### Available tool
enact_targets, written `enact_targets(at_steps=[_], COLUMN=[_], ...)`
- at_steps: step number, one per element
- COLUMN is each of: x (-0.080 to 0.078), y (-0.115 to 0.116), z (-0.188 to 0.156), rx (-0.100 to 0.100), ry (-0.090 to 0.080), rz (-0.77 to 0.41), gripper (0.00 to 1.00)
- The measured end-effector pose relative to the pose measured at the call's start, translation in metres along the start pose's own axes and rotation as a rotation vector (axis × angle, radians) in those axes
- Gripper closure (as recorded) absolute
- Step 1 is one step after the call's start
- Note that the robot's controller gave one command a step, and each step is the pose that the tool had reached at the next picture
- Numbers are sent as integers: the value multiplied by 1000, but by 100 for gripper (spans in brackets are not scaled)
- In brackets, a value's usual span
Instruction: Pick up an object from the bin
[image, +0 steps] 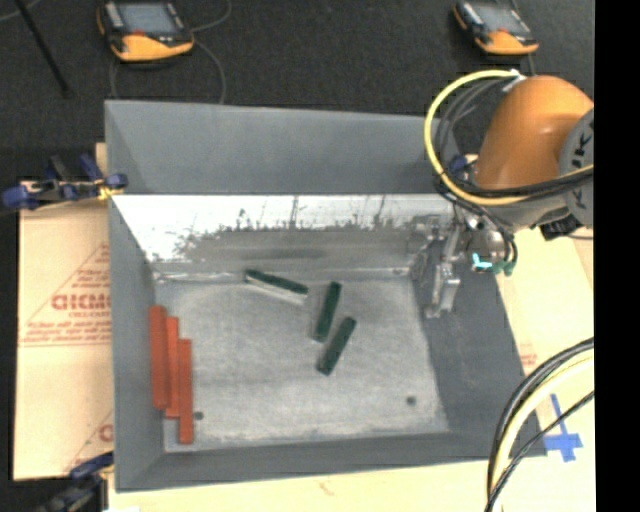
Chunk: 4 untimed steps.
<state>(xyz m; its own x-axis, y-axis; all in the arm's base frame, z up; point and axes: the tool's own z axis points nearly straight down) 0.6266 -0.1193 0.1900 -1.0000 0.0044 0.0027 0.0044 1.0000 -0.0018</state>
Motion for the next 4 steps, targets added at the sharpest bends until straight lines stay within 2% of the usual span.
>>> enact_targets(at_steps=[1,2,3,4], x=[-8,20,24,14], y=[104,127,117,131], z=[121,88,87,117], rx=[-2,0,2,6], ry=[-5,-8,-9,-14], rz=[-410,-642,-957,-1247], gripper=[0,0,0,0])
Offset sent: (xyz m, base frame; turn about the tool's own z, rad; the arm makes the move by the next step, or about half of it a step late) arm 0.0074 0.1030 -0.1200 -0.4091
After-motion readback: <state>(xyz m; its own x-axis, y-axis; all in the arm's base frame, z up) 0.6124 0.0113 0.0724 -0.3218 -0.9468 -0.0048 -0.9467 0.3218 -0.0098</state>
